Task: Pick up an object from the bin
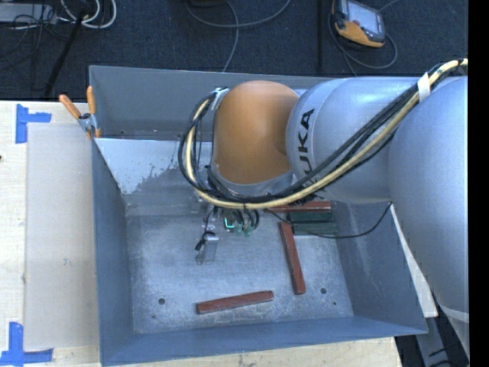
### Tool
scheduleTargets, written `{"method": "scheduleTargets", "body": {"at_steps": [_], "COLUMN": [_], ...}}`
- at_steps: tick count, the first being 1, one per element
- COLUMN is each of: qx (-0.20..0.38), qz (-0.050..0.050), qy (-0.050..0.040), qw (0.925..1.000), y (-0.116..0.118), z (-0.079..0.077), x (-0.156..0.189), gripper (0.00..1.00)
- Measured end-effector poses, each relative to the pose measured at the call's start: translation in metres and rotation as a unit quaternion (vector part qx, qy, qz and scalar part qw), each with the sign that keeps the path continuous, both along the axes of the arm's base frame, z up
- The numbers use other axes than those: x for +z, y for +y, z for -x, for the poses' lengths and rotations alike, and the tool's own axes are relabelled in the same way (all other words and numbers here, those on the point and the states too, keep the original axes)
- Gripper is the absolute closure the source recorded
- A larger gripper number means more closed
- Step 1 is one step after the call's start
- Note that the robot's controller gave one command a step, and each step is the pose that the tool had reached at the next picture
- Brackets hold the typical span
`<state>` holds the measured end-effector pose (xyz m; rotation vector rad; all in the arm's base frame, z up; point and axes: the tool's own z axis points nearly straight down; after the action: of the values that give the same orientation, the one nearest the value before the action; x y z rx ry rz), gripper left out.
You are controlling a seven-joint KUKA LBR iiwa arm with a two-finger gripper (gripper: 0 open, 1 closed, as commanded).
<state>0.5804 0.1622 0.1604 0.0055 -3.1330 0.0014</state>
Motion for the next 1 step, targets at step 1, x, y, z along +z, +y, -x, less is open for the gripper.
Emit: {"method": "scheduleTargets", "body": {"at_steps": [1], "qx": [-0.034], "qz": [-0.001], "qy": [-0.0066], "qw": [0.9994], "y": [-0.0014], "z": [0.0243], "x": [0.0635], "gripper": [0.00]}}
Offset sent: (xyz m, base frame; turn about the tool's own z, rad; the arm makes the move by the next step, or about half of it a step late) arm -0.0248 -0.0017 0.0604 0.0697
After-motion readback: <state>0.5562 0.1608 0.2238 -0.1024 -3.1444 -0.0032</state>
